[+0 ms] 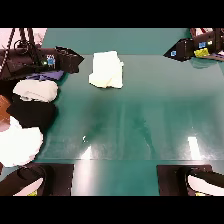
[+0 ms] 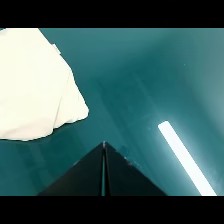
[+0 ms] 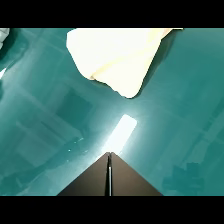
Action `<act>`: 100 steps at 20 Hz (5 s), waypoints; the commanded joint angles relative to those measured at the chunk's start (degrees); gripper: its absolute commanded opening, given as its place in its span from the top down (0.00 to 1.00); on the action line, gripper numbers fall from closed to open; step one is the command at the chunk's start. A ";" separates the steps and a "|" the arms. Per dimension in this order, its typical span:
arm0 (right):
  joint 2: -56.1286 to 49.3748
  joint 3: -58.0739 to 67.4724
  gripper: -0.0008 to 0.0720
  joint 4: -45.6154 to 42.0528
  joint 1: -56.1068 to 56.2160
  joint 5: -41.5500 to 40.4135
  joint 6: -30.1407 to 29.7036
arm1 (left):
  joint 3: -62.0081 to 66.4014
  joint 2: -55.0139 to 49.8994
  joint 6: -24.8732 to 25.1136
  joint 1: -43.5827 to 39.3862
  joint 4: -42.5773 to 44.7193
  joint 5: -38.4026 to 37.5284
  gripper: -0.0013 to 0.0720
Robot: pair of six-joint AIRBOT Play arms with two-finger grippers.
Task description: Fold the shirts.
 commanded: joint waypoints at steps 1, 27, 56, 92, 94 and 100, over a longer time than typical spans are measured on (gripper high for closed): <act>-0.15 -0.02 0.97 0.02 0.02 0.02 0.02 | -0.04 -0.04 0.02 -0.02 0.00 0.00 0.95; -0.33 -0.04 0.97 1.01 0.31 -4.24 0.02 | 7.82 -39.26 1.31 1.62 1.77 21.07 0.15; 10.23 6.03 0.97 0.46 -0.04 -13.79 0.04 | 33.31 -13.35 7.10 -5.75 3.43 -19.41 0.95; 8.20 -7.74 0.97 -1.40 -0.04 -4.81 1.57 | -7.02 -37.18 9.60 3.19 -17.66 -6.56 0.95; 8.37 -8.52 0.97 -7.13 -0.04 -0.66 4.61 | -3.85 -36.04 9.60 6.56 -17.05 -8.68 0.95; 12.07 -31.56 0.61 -12.04 0.00 -0.85 13.25 | 8.17 -28.61 9.73 16.61 -14.78 -8.70 0.95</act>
